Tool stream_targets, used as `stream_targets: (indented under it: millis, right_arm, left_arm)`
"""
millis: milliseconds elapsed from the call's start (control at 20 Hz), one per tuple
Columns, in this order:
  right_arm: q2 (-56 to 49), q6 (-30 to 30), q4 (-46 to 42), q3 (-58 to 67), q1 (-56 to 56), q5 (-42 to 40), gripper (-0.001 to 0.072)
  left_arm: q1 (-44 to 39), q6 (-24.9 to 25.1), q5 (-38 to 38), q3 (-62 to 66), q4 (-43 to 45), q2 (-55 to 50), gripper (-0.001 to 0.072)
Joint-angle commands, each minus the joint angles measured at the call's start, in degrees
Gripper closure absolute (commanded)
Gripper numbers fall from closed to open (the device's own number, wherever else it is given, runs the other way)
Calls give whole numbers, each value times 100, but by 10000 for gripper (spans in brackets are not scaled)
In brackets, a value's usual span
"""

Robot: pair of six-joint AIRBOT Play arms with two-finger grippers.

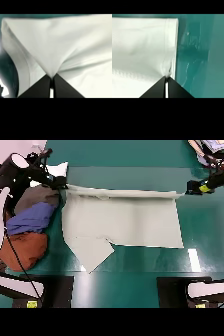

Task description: Fold the shirts.

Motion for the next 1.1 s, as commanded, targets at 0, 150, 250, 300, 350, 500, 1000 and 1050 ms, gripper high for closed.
stream_targets:
  millis: [0,150,250,300,350,500,1000,1050]
  right_arm:
    - [282,2,68,-966,157,-439,695]
    - [323,9,68,-1287,238,-446,691]
    - [332,7,68,-1279,238,-280,453]
    - [356,2,46,-1204,214,-55,402]
    - [426,-4,44,-1156,162,133,402]
    - [1034,-4,50,-1453,-101,293,402]
    - [2769,-35,234,-3169,-636,284,262]
    - [2809,-46,323,-3185,-636,286,262]
  left_arm:
    - [15,4,127,-514,138,-11,684]
    - [15,-448,127,-595,162,-11,490]
    - [39,-623,-48,-586,168,-4,211]
    - [74,-673,-310,-546,168,7,211]
    - [125,-671,-562,-544,184,83,211]
    - [216,-673,-979,-942,623,721,211]
    - [216,-826,-702,-5657,-291,3775,210]
    - [216,-822,-610,-5910,-492,3825,211]
